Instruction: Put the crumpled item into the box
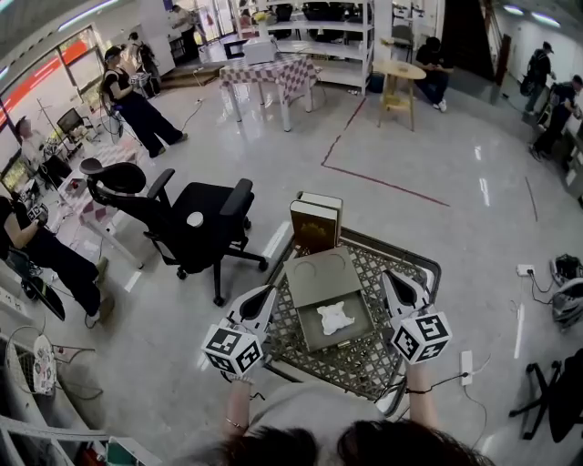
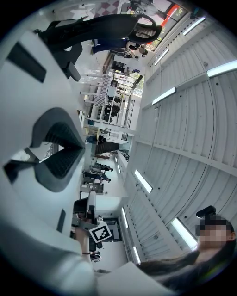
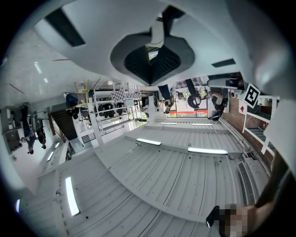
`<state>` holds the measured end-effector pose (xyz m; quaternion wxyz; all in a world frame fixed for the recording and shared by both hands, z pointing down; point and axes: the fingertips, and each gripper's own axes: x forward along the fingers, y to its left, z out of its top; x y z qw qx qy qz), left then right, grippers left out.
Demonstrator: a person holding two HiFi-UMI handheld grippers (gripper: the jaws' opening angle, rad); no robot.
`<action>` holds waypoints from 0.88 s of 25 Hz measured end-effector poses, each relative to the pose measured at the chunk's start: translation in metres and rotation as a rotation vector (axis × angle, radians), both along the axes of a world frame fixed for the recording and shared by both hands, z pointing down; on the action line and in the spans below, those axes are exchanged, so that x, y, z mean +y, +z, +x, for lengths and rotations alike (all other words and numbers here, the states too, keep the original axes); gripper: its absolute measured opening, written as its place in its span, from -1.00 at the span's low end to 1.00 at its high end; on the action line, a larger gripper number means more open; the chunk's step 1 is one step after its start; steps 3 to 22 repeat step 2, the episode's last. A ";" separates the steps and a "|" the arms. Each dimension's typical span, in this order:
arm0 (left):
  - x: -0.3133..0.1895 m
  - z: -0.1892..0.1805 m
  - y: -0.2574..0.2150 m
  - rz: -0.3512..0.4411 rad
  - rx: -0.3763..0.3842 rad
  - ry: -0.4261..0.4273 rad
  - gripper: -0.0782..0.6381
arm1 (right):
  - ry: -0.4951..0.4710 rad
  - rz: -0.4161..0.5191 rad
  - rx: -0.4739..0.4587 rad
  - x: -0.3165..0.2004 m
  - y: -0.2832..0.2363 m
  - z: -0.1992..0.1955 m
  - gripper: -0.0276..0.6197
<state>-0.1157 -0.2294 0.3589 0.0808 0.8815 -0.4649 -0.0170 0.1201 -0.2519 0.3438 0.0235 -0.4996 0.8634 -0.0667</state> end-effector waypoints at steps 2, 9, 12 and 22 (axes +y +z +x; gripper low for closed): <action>0.001 0.000 -0.002 0.001 -0.001 -0.002 -0.73 | 0.002 0.001 0.003 0.001 -0.002 0.001 -0.85; 0.001 0.000 -0.002 0.001 -0.001 -0.002 -0.73 | 0.002 0.001 0.003 0.001 -0.002 0.001 -0.85; 0.001 0.000 -0.002 0.001 -0.001 -0.002 -0.73 | 0.002 0.001 0.003 0.001 -0.002 0.001 -0.85; 0.001 0.000 -0.002 0.001 -0.001 -0.002 -0.73 | 0.002 0.001 0.003 0.001 -0.002 0.001 -0.85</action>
